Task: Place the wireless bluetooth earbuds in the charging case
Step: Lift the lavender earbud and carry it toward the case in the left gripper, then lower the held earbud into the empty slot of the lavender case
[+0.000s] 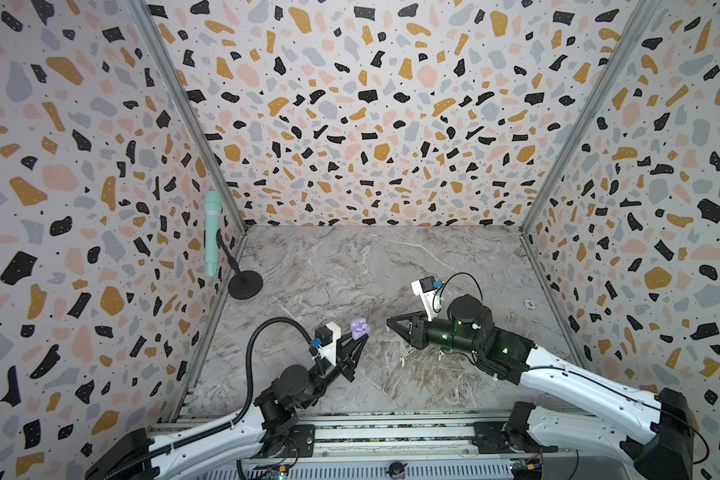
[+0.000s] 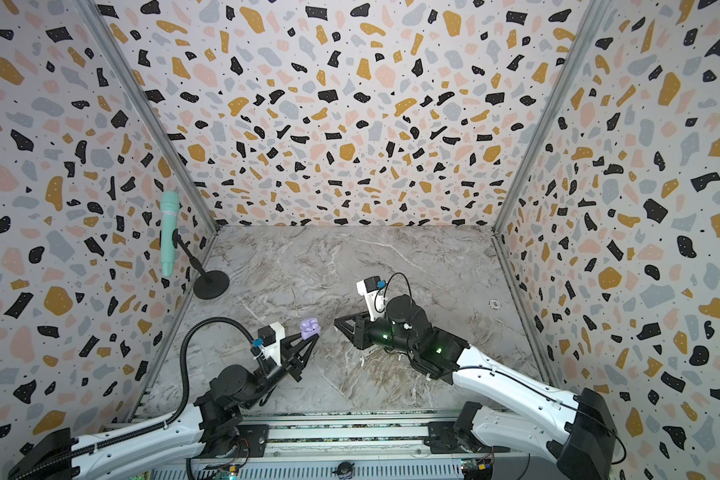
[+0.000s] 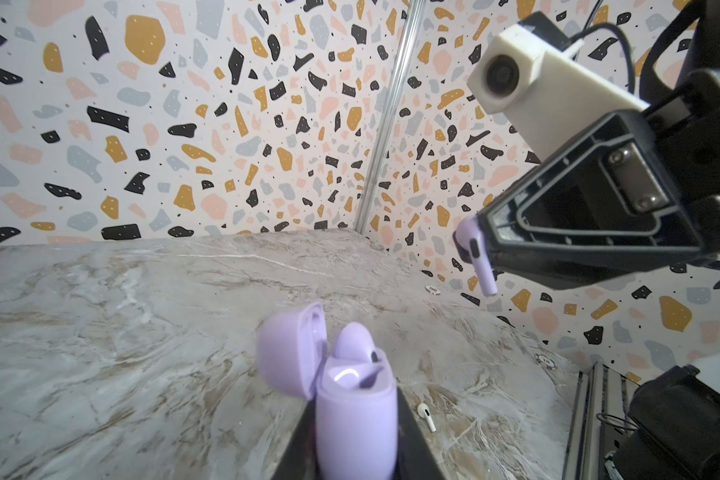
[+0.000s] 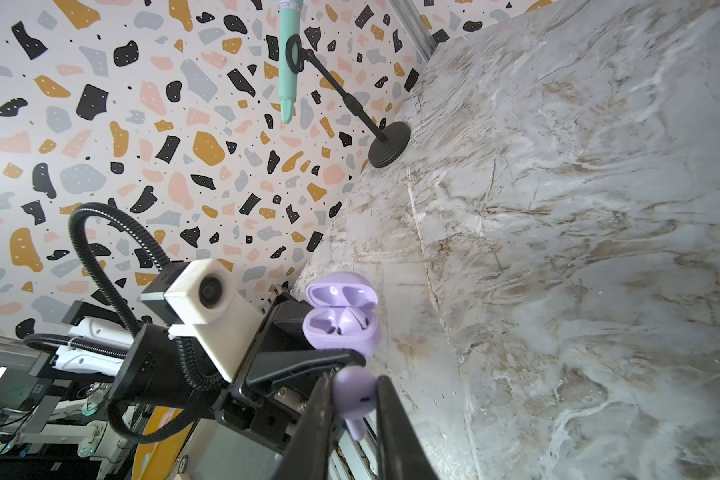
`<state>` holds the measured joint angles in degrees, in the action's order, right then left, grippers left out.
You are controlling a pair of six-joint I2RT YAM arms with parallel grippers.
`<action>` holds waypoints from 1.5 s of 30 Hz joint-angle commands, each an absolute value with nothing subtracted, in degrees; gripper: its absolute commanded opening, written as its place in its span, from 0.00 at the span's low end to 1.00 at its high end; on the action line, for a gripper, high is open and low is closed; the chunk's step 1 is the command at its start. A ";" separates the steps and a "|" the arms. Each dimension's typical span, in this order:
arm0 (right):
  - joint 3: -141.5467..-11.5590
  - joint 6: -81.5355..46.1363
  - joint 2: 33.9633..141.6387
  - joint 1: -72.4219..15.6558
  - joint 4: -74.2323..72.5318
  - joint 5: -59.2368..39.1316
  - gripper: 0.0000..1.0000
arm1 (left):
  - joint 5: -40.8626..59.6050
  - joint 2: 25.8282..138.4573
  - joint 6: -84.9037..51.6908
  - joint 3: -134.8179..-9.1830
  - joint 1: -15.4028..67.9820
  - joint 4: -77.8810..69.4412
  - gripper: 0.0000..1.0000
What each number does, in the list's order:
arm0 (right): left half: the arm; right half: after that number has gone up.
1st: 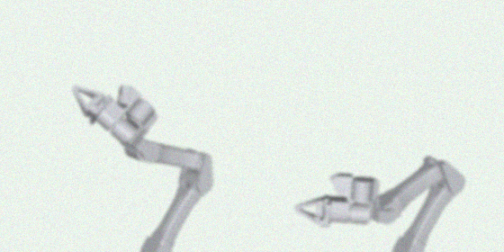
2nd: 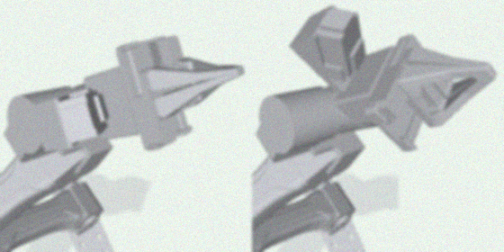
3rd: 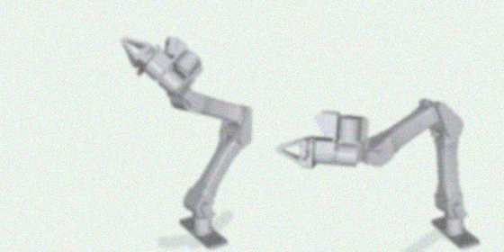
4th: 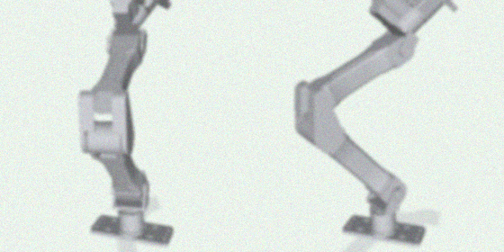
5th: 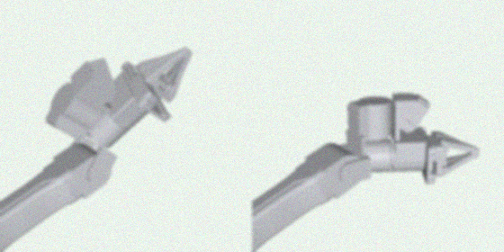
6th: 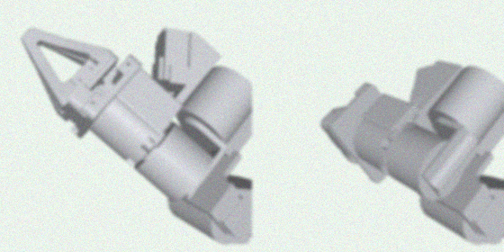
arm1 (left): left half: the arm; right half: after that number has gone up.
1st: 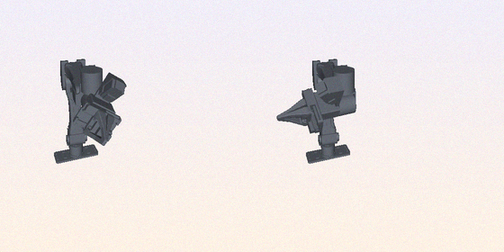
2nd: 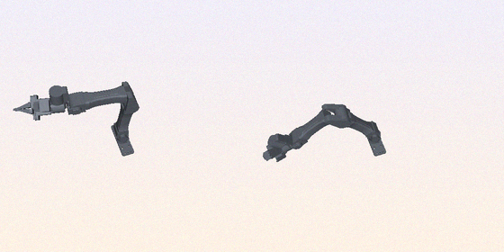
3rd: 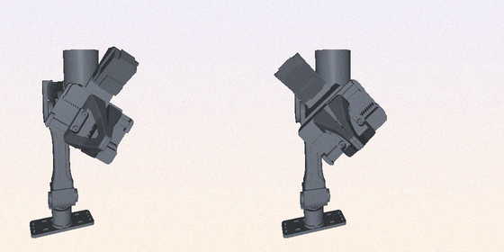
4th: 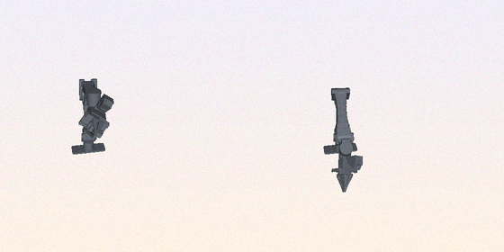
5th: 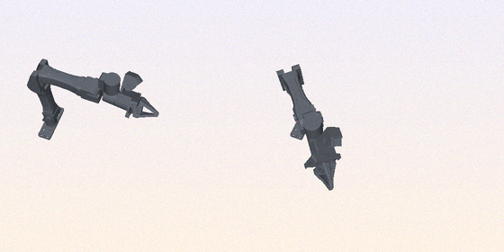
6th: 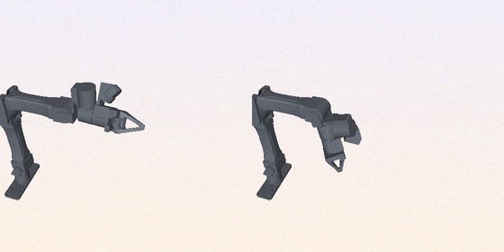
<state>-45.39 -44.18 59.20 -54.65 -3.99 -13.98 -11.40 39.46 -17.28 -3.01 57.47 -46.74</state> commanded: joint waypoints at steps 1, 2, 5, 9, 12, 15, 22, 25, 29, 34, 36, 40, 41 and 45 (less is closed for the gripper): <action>-47.72 -42.45 58.61 -54.95 -6.24 -15.38 0.21 | -10.63 40.20 -18.06 -2.51 58.92 -55.82 0.00; -47.73 -42.45 58.73 -55.09 -6.63 -15.47 0.21 | -10.60 40.42 -18.04 -2.24 59.02 -56.72 0.00; -47.63 -42.36 59.23 -55.61 -8.15 -15.50 0.21 | -9.97 40.86 -17.97 -1.42 59.24 -58.85 0.00; -47.55 -42.39 59.84 -56.65 -10.18 -15.22 0.21 | -9.05 40.94 -17.17 -1.58 59.55 -58.80 0.00; -47.58 -42.28 60.38 -57.69 -11.61 -15.07 0.21 | -8.31 41.43 -17.31 -1.26 59.81 -60.07 0.00; -47.73 -41.84 60.87 -58.74 -12.43 -14.08 0.21 | -8.00 41.99 -17.45 -1.03 60.03 -61.05 0.00; -47.46 -42.32 62.39 -60.25 -15.26 -13.80 0.21 | -7.11 42.58 -17.49 -0.69 60.29 -61.79 0.00; -47.07 -42.62 63.12 -61.10 -16.54 -13.68 0.21 | -7.25 42.45 -17.42 -0.50 60.29 -62.18 0.00; -46.69 -42.94 63.91 -61.36 -17.49 -13.45 0.21 | -6.78 42.55 -17.62 -0.45 60.42 -62.56 0.00; -46.32 -43.18 64.11 -61.60 -18.76 -13.08 0.21 | -6.50 42.20 -17.64 -0.32 60.38 -62.79 0.00; -45.85 -43.24 64.22 -61.62 -19.30 -12.64 0.21 | -6.50 42.10 -17.70 -0.18 60.38 -63.02 0.00; -45.10 -43.51 64.26 -61.61 -19.84 -12.32 0.20 | -5.90 42.03 -18.17 -0.08 60.40 -63.72 0.00; -44.96 -43.64 64.34 -61.61 -20.05 -12.36 0.20 | -5.89 41.88 -18.19 0.00 60.38 -63.94 0.00; -44.29 -43.93 64.69 -61.70 -20.83 -12.37 0.20 | -5.81 41.43 -18.54 0.17 60.39 -64.49 0.00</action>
<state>-44.75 -43.62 64.62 -61.41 -18.96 -12.82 -6.42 42.15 -17.96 -0.45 60.16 -59.40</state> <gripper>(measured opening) 0.200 0.238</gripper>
